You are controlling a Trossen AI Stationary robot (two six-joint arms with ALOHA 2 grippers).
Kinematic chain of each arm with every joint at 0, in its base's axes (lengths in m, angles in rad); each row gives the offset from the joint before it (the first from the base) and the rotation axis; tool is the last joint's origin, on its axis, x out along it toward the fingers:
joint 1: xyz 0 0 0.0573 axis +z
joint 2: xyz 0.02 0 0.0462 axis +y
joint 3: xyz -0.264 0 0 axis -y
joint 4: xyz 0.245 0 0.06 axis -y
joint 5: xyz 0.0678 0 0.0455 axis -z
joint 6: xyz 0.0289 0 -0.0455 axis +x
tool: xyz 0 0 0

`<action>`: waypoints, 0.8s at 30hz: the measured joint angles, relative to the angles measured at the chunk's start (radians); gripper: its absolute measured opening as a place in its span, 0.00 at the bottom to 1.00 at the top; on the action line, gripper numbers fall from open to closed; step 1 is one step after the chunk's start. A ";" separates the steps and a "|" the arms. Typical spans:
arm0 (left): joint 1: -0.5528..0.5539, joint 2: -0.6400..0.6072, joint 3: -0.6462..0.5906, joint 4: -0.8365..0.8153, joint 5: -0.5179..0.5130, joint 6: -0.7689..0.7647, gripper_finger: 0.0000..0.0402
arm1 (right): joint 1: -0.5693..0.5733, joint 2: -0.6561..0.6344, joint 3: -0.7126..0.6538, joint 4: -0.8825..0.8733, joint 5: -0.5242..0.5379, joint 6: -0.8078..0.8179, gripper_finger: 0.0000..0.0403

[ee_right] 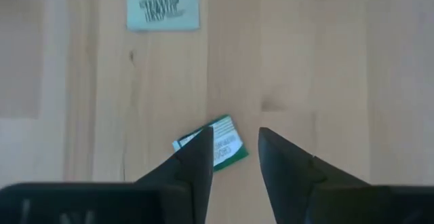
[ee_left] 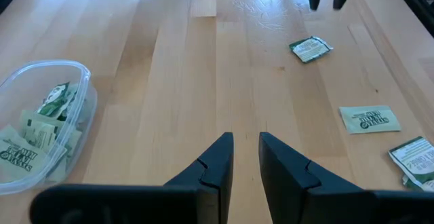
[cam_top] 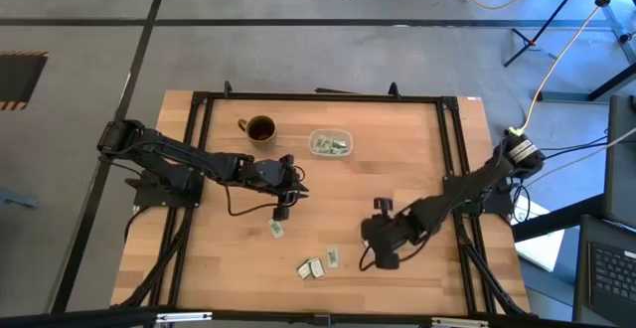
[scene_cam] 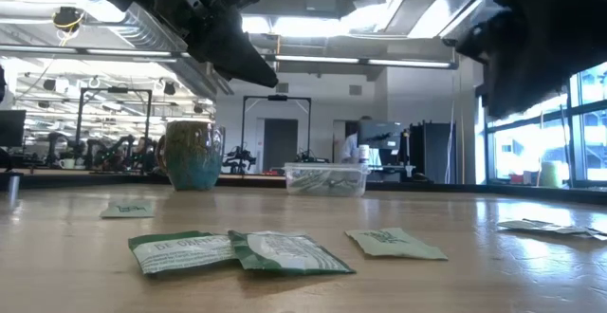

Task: Pick and place Stevia / Truvia into bins
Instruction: Put the truvia packet into the transparent container

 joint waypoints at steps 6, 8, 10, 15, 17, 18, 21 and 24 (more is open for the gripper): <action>0.000 0.000 0.000 0.000 0.000 -0.001 0.16 | 0.024 0.096 0.000 0.025 -0.001 0.021 0.22; 0.000 0.000 0.000 0.000 0.000 -0.002 0.16 | 0.024 0.121 0.000 0.037 -0.018 0.020 0.20; 0.000 0.000 0.000 0.000 0.000 -0.002 0.16 | 0.024 0.142 0.000 0.044 -0.040 0.023 0.19; 0.000 0.000 0.000 0.000 0.000 -0.002 0.16 | 0.024 0.184 0.000 0.051 -0.046 0.025 0.18; 0.000 0.000 0.000 0.000 0.000 -0.001 0.16 | 0.024 0.196 0.000 0.051 -0.047 0.025 0.18; 0.000 0.000 0.000 0.000 0.000 -0.001 0.16 | 0.024 0.201 0.000 0.052 -0.047 0.024 0.18; 0.000 0.000 0.000 0.000 0.000 -0.001 0.16 | 0.021 0.211 0.000 0.050 -0.049 0.024 0.18; 0.000 0.000 0.000 0.000 -0.001 -0.001 0.16 | 0.021 0.219 0.000 0.050 -0.054 0.024 0.18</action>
